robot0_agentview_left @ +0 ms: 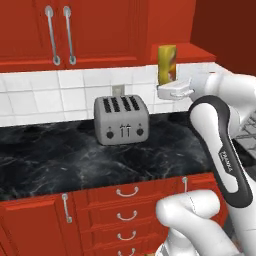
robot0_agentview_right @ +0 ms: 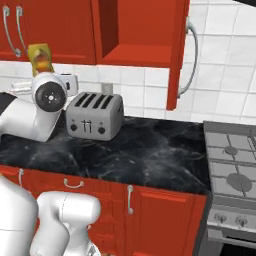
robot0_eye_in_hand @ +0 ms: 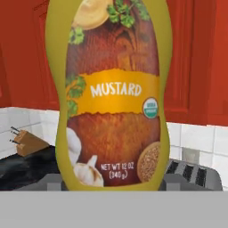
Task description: Move the mustard and shaker from the cabinet to the dining counter.
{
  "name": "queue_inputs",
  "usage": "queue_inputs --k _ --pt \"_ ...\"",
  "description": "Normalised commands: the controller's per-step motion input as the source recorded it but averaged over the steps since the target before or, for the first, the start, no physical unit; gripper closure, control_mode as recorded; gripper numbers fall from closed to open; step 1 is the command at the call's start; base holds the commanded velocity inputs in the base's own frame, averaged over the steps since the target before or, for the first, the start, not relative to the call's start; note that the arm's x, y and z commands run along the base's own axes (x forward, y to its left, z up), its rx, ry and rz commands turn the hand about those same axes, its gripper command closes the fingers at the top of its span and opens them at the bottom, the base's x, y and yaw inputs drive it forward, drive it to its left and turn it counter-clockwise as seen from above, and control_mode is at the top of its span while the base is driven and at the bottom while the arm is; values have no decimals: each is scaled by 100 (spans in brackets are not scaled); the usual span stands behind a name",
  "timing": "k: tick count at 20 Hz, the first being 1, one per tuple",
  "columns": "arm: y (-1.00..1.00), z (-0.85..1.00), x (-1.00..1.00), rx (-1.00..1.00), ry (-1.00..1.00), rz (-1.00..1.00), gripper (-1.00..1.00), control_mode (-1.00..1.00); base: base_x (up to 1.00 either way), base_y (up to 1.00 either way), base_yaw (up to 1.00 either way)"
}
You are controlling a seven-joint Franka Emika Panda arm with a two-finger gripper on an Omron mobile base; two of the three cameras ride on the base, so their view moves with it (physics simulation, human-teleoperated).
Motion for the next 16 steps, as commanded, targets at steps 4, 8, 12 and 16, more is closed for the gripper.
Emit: queue_inputs --k 4,8,12,16 --pt "0 0 0 0 0 0 100 100 -28 36 82" --pt "0 0 0 0 0 0 100 100 -17 15 99" --pt "0 0 0 0 0 0 100 100 -12 5 100" --pt "0 0 0 0 0 0 100 100 -10 2 100"
